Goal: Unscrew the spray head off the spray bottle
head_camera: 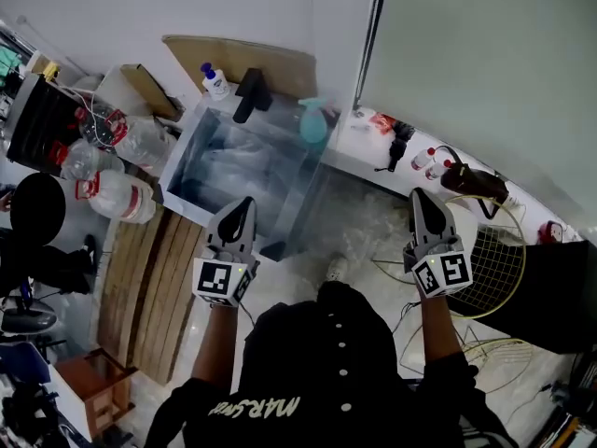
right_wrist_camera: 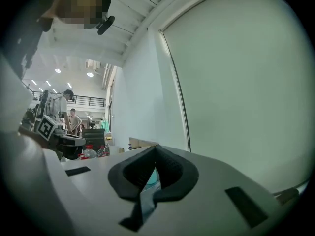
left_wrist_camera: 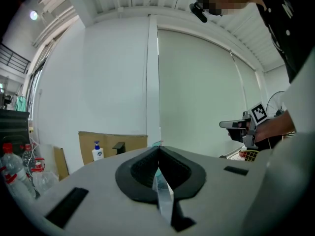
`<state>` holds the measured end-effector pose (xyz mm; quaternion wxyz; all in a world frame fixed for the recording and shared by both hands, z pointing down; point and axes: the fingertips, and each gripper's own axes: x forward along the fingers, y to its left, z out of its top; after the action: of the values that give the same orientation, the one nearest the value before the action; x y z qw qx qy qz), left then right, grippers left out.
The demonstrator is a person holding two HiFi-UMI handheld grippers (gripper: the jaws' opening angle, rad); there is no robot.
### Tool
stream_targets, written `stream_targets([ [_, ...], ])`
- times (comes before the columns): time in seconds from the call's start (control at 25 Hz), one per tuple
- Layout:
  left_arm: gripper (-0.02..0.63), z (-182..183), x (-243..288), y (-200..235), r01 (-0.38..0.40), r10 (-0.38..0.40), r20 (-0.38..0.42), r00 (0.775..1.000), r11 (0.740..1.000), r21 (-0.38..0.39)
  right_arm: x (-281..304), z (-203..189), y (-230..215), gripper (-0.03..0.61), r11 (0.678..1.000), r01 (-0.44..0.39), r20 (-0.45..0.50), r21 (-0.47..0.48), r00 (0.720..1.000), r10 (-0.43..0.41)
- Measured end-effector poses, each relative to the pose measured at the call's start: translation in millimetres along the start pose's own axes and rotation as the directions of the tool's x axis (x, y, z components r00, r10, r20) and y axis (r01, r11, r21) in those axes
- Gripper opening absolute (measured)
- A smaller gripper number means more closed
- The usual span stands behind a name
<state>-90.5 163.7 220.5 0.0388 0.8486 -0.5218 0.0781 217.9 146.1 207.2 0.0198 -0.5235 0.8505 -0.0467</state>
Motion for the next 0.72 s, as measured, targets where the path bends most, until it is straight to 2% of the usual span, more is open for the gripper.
stream_targets([
  [0.2,0.025,-0.1,25.4,10.7,-0.052,0.051,-0.037,0.998,0.998,-0.021,37.3,-15.1,-19.3,0.012,0.999,-0.045,-0.036,0.019,0.998,0.045],
  [0.4,0.025,-2.3,45.8,24.0,-0.05,0.05,-0.022,0.999,0.998,-0.034,68.0,-23.4,-22.8,0.012,0.998,-0.065,-0.055,0.026,0.996,0.066],
  [0.6,0.025,-11.0,62.5,46.4,0.011,-0.013,-0.039,0.999,0.999,-0.038,89.9,-25.5,-9.4,0.012,0.999,-0.04,-0.058,0.007,0.997,0.041],
  [0.72,0.025,-7.5,73.0,61.2,0.065,-0.065,-0.003,0.998,0.997,-0.047,104.1,-21.4,0.9,0.012,1.0,-0.005,-0.047,-0.004,0.999,0.004],
])
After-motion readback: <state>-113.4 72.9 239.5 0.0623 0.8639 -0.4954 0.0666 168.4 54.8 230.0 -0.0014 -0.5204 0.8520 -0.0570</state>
